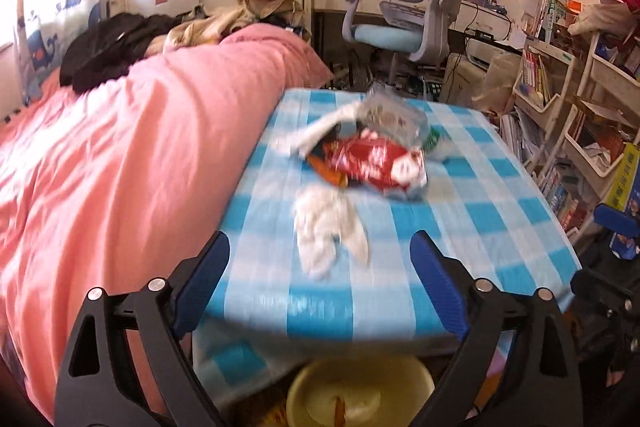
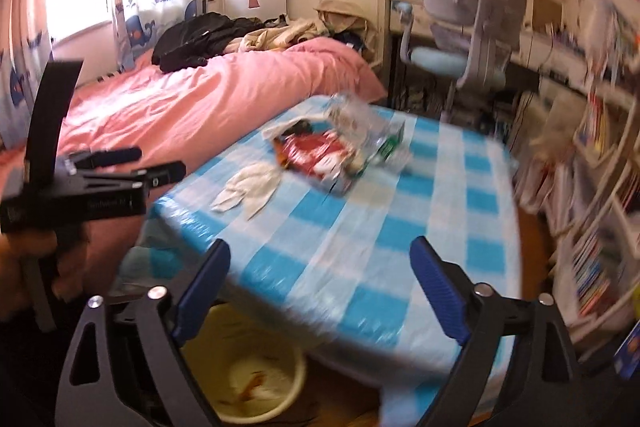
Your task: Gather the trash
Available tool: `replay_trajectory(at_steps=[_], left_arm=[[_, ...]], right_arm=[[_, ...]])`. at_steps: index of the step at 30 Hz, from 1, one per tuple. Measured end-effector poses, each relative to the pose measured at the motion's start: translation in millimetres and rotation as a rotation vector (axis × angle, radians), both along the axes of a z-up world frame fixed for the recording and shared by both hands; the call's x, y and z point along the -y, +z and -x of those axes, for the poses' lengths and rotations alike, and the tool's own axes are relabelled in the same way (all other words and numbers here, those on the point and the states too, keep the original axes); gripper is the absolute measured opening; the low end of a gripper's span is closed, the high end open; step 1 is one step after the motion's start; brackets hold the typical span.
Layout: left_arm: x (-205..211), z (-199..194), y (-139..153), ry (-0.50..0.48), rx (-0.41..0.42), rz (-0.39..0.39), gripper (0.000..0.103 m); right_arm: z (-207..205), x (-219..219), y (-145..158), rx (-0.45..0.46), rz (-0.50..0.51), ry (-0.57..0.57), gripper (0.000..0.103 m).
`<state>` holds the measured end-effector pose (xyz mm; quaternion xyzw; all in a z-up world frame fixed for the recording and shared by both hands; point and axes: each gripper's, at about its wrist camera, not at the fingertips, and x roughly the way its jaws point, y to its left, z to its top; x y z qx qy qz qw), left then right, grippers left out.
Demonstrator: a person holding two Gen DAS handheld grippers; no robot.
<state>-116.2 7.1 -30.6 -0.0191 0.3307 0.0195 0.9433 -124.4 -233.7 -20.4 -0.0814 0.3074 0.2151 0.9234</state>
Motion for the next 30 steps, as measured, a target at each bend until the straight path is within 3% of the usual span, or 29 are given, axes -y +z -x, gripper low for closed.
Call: replay_trajectory(at_steps=[4, 8, 12, 16, 30], left_arm=[[1.5, -39.6, 10.6, 0.008, 0.021, 0.001, 0.09], [7.6, -77.0, 11.1, 0.014, 0.019, -0.019, 0.092], [6.6, -101.3, 7.7, 0.036, -0.025, 0.006, 0.092], [2.1, -104.1, 4.5, 0.059, -0.05, 0.048, 0.094], [9.4, -109.2, 1.2, 0.038, -0.078, 0.036, 0.095]], right_arm=[[-35.2, 4.1, -3.8, 0.016, -0.011, -0.034, 0.089], [-65.9, 9.5, -16.1, -0.077, -0.074, -0.094, 0.089], [-77.0, 1.6, -18.4, -0.078, -0.055, -0.085, 0.092], [-84.0, -6.0, -23.4, -0.108, -0.058, -0.07, 0.092], [-84.0, -12.7, -26.0, -0.121, -0.043, -0.051, 0.093]])
